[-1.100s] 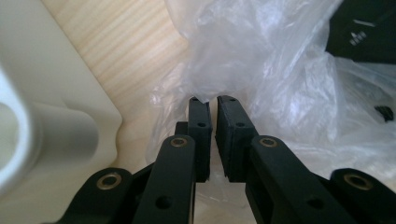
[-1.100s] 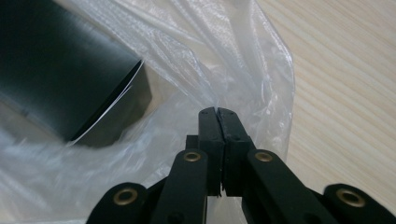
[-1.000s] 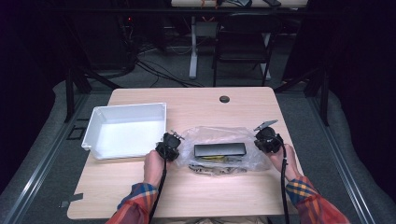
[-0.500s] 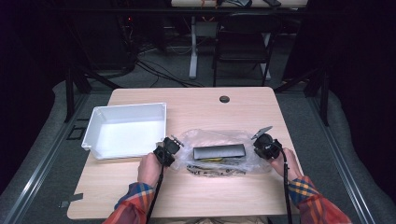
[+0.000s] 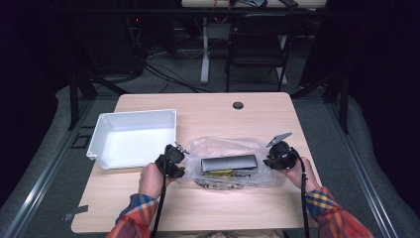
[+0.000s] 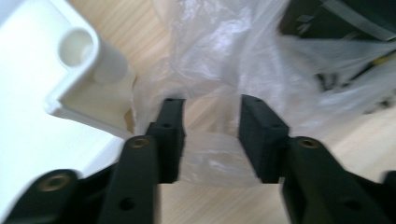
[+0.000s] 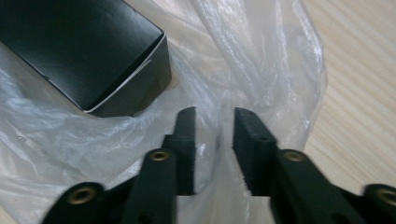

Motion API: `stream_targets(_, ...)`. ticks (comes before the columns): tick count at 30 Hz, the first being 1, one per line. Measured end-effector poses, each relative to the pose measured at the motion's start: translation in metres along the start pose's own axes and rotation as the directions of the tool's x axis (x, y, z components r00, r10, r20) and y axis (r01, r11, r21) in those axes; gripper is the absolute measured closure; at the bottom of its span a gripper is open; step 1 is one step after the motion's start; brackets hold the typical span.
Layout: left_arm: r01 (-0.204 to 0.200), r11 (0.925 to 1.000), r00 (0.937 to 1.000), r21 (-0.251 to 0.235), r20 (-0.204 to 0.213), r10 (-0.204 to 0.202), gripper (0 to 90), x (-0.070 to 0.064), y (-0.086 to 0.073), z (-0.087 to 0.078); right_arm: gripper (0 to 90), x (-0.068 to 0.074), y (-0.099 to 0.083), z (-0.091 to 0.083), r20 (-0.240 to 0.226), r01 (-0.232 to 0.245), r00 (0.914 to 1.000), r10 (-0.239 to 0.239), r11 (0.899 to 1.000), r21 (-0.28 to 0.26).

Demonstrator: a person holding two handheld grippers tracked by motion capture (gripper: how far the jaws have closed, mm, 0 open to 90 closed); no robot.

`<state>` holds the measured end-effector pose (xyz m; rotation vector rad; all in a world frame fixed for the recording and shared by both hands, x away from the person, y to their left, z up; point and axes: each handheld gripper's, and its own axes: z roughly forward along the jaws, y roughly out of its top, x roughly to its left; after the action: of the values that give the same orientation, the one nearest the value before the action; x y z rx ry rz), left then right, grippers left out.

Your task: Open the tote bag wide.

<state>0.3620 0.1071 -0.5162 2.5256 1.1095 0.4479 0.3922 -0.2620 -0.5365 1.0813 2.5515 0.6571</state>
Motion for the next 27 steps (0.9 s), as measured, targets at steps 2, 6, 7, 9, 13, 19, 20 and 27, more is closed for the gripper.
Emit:
stream_targets(2,-0.001,0.9995,0.9999,-0.032,0.015,0.002,52.3,-0.002,0.0,-0.009,60.9,0.0,0.001,-0.007,-0.004,-0.008,1.0,0.008,0.999,-0.032)
stream_targets(6,-0.013,0.9962,0.9983,-0.086,0.055,0.018,48.2,-0.007,-0.002,-0.022,56.9,0.002,0.003,-0.022,-0.004,-0.014,0.9999,0.014,0.996,-0.087)
stream_targets(7,-0.019,0.9952,0.9973,-0.096,0.069,0.025,48.1,-0.009,-0.003,-0.025,56.5,0.004,0.004,-0.024,-0.005,-0.013,0.9999,0.012,0.995,-0.095)
stream_targets(9,-0.034,0.9917,0.9954,-0.124,0.085,0.045,47.9,-0.013,-0.004,-0.028,56.0,0.005,0.005,-0.026,0.002,-0.008,1.0,0.009,0.994,-0.105)
stream_targets(13,-0.088,0.9814,0.9838,-0.17,0.14,0.113,51.1,-0.029,-0.005,-0.029,55.0,0.007,0.01,-0.021,0.013,-0.002,0.9999,0.004,0.994,-0.111)
stream_targets(19,-0.19,0.9716,0.9707,-0.141,0.121,0.208,60.6,-0.051,-0.002,-0.003,51.6,0.003,0.022,0.004,0.012,0.002,0.9999,-0.001,0.999,-0.045)
stream_targets(20,-0.203,0.9707,0.9666,-0.129,0.132,0.22,62.6,-0.052,-0.002,0.001,52.5,0.002,0.023,0.007,0.014,0.001,0.9999,-0.001,1.0,-0.03)
stream_targets(27,-0.242,0.9634,0.9568,-0.114,0.136,0.257,85.3,-0.055,-0.003,0.021,80.9,-0.001,0.023,0.025,-0.017,-0.032,0.9993,0.032,0.999,0.008)
